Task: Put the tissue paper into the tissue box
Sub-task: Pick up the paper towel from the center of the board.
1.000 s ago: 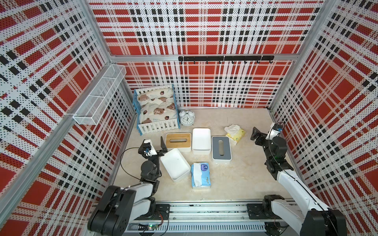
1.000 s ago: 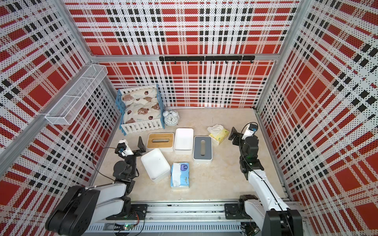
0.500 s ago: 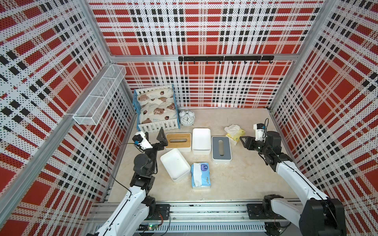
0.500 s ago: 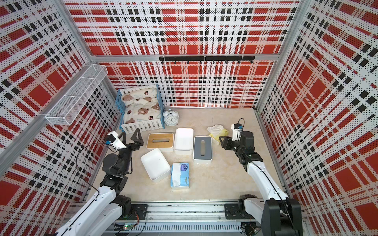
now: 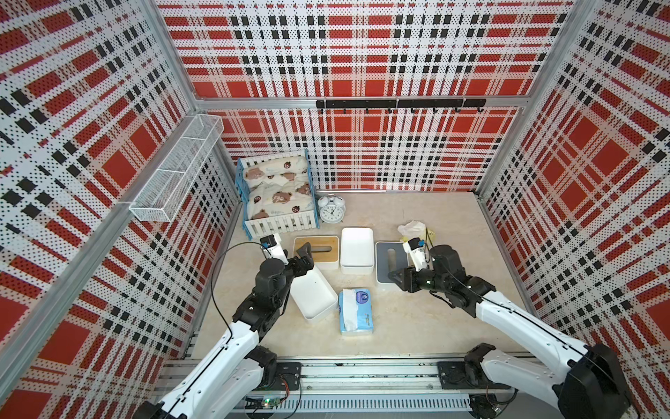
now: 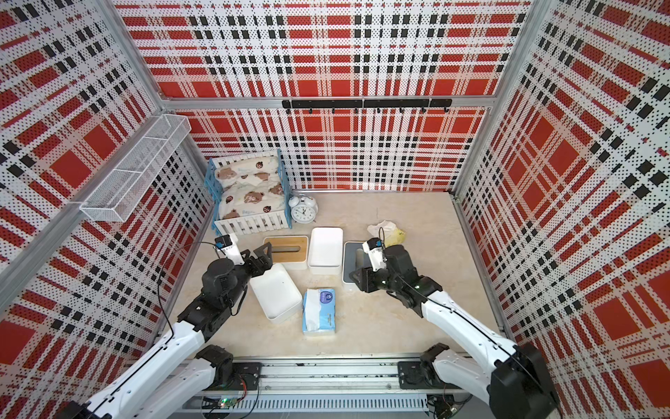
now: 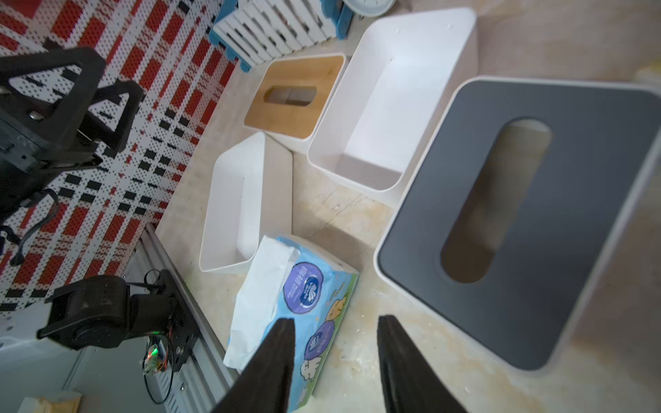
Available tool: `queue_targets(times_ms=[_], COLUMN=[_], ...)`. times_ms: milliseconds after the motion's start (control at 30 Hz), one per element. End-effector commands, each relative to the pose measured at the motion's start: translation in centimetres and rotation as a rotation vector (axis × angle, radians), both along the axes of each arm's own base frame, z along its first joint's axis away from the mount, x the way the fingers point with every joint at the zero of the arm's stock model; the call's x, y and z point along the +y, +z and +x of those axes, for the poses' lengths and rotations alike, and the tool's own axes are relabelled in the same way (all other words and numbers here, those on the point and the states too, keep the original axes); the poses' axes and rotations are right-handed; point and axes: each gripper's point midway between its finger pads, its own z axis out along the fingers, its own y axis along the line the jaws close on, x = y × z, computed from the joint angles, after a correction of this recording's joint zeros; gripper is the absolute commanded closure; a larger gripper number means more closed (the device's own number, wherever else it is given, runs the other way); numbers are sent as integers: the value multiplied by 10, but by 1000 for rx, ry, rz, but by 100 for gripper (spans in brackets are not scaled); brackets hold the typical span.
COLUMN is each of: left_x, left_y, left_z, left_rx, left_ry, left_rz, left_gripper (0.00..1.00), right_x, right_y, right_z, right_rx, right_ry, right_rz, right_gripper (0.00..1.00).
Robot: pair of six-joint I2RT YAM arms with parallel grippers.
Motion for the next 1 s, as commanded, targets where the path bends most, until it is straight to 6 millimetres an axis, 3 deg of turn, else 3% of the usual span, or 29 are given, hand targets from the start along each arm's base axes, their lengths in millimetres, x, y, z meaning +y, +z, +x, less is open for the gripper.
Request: queue_targets(times_ms=[0,133,333,733,967], left_x=[6,11,15,16,16], left_y=[-14,-16,-25,-29,-34], left_z=[-9,-13,-13,-12,-12], left_rx=[68,72,86,88,93], left_ry=[32,46,54,50,48], left_rz=[19,19,6,-7,-18], left_gripper=[13,26,30,30,30], right_x=[15,42,68,76,80], right_y=[-20,-35,-57,-95,-95], right_z=[-2,-14,-30,-39,-31], right_rx=[49,77,139,201,174], right_ry=[-13,49,90,101,88], right_rz=[-67,-110,-126,-218,-219], right_gripper=[56,56,55,55,80])
